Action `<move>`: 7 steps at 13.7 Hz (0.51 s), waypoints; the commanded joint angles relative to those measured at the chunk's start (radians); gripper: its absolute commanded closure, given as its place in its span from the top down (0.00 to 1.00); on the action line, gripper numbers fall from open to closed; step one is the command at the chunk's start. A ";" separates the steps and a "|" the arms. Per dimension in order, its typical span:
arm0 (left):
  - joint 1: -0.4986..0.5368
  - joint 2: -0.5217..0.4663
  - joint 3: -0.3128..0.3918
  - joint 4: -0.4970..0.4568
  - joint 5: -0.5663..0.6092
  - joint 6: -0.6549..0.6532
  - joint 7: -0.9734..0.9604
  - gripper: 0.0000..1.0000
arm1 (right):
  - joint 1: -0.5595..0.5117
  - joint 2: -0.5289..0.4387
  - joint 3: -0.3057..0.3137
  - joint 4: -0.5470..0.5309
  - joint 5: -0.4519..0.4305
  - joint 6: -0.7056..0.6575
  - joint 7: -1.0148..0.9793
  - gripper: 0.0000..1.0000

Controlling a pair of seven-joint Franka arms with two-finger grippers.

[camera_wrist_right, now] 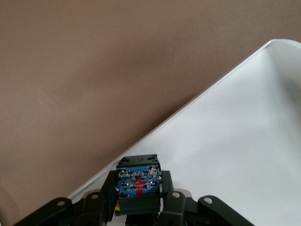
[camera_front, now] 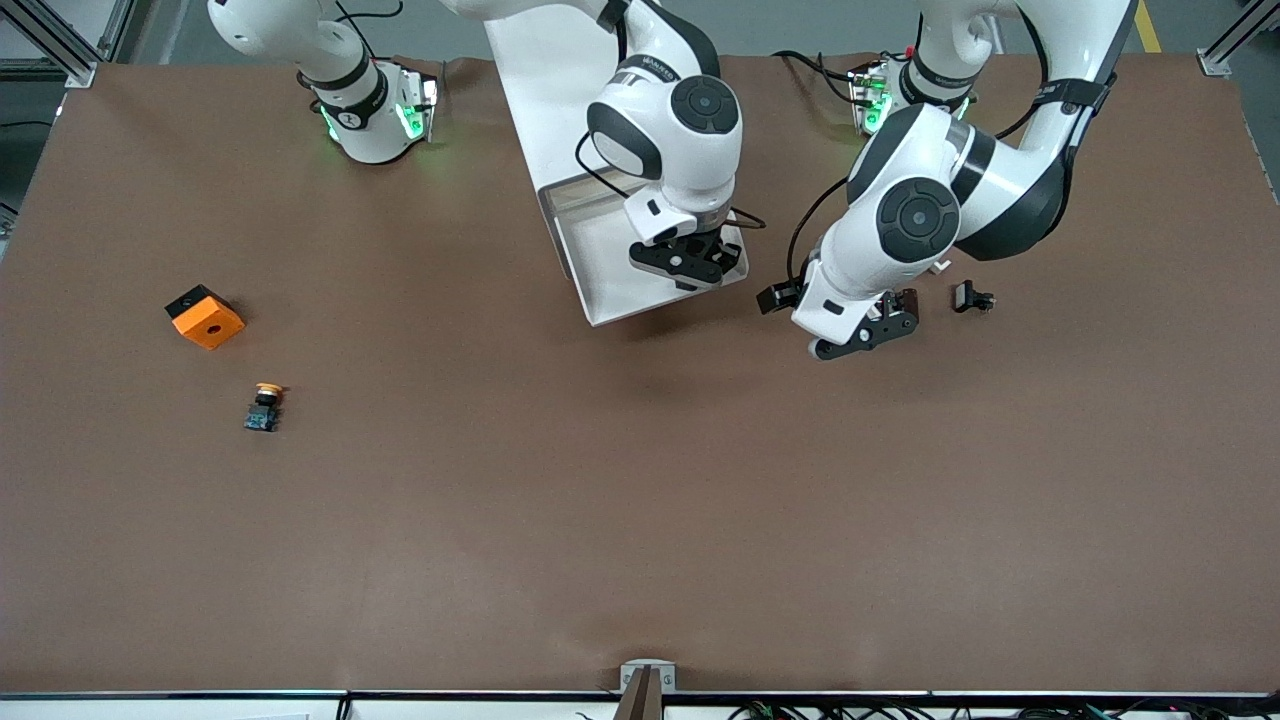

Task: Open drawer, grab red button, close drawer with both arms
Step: 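Push the drawer shut with the left gripper while the right gripper holds the button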

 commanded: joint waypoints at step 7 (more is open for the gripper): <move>0.002 -0.027 -0.008 -0.033 0.014 -0.004 -0.010 1.00 | -0.177 -0.181 0.002 0.015 0.026 -0.214 -0.237 0.00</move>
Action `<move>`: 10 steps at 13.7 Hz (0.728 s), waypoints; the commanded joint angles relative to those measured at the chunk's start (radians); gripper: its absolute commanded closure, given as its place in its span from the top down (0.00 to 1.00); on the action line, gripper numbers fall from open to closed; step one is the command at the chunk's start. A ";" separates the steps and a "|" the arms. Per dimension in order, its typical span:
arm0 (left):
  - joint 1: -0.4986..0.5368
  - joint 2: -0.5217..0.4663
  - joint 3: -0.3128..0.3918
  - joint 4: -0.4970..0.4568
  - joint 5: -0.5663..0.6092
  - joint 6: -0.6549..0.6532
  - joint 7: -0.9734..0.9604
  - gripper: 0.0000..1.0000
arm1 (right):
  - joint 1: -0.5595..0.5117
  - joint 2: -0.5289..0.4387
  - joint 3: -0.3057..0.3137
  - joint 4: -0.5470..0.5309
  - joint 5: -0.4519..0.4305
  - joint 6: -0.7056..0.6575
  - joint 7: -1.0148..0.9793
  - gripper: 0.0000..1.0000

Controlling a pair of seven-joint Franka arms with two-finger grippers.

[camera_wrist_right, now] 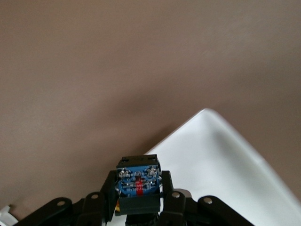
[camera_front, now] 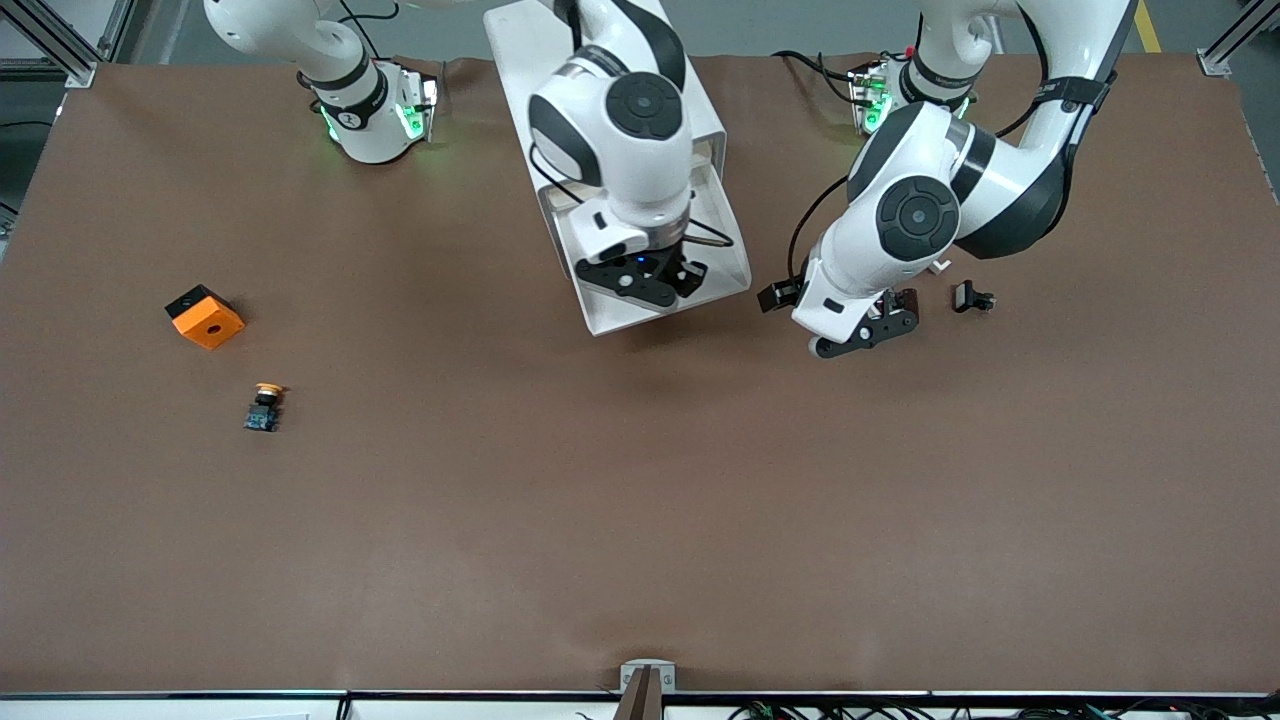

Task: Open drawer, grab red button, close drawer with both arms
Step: 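Push the drawer shut with the left gripper while the right gripper holds the button, then carry the red button with the right gripper toward the yellow button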

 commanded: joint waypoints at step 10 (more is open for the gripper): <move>-0.076 0.055 -0.011 -0.076 0.008 0.238 -0.085 1.00 | -0.486 -0.255 0.006 -0.252 0.006 -0.005 -0.648 0.00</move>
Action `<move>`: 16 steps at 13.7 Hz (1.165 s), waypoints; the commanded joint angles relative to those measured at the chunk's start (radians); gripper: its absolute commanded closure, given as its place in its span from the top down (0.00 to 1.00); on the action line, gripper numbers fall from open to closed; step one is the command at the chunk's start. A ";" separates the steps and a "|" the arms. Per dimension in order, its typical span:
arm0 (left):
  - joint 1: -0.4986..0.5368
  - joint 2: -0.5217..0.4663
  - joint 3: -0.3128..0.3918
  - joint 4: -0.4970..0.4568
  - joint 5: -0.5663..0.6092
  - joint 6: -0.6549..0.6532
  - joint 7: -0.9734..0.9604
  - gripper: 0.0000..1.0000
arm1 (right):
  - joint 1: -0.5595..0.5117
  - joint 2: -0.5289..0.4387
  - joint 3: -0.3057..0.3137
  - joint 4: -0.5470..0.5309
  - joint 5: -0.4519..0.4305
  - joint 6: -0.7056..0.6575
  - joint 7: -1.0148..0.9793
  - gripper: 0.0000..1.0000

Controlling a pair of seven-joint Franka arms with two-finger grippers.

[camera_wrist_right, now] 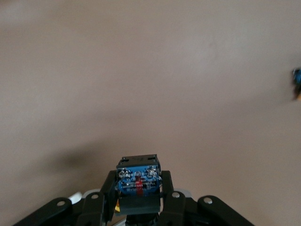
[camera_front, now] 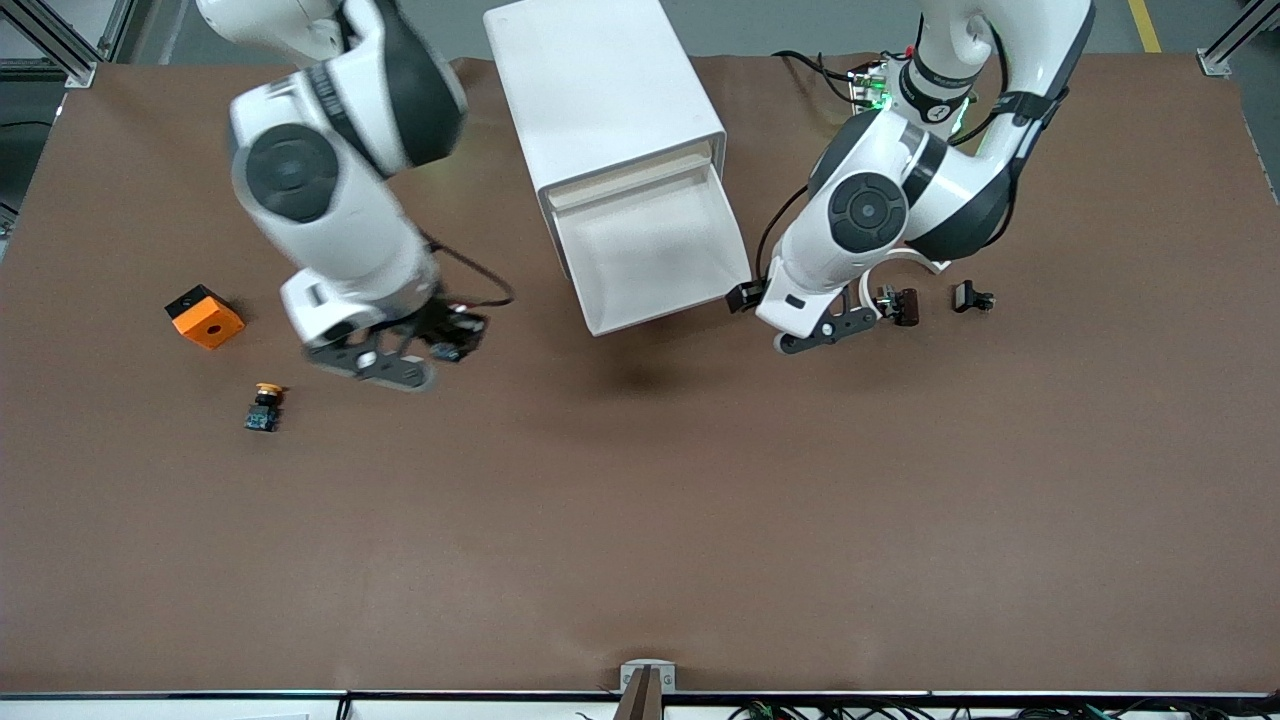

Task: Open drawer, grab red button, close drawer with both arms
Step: 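Carry the red button with the right gripper toward the yellow button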

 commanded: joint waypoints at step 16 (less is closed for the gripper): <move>-0.084 0.127 -0.024 -0.062 0.133 0.279 -0.041 1.00 | -0.442 0.119 0.021 -0.496 -0.003 0.635 -0.485 0.00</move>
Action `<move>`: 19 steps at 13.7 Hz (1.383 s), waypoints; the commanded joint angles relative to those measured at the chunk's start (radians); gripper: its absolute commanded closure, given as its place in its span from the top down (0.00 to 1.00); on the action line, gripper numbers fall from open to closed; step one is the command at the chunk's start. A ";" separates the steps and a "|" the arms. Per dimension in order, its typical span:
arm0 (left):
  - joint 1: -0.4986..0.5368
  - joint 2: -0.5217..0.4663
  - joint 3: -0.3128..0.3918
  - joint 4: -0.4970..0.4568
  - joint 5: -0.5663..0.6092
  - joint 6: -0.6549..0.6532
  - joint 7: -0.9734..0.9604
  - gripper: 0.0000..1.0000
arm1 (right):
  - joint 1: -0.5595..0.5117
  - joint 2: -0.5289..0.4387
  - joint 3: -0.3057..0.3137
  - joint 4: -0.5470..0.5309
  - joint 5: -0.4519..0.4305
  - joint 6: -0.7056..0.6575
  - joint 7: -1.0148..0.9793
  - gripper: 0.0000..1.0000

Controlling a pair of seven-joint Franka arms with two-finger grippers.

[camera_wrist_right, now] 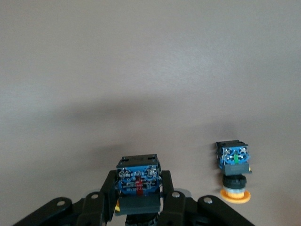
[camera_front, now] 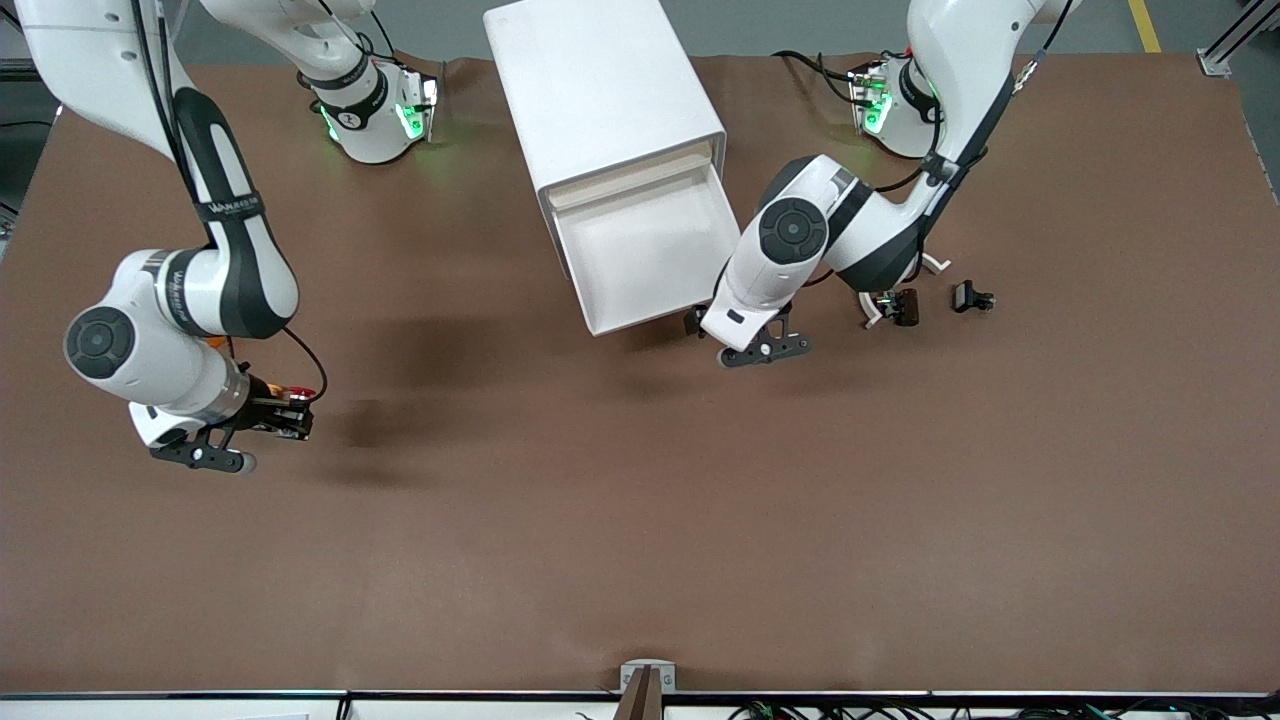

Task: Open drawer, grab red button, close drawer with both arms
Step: 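Carry the red button with the right gripper toward the yellow button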

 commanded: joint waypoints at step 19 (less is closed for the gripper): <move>-0.004 -0.018 -0.337 -0.100 -0.070 -0.080 -0.490 1.00 | -0.054 0.068 0.028 -0.159 0.011 0.251 0.009 0.00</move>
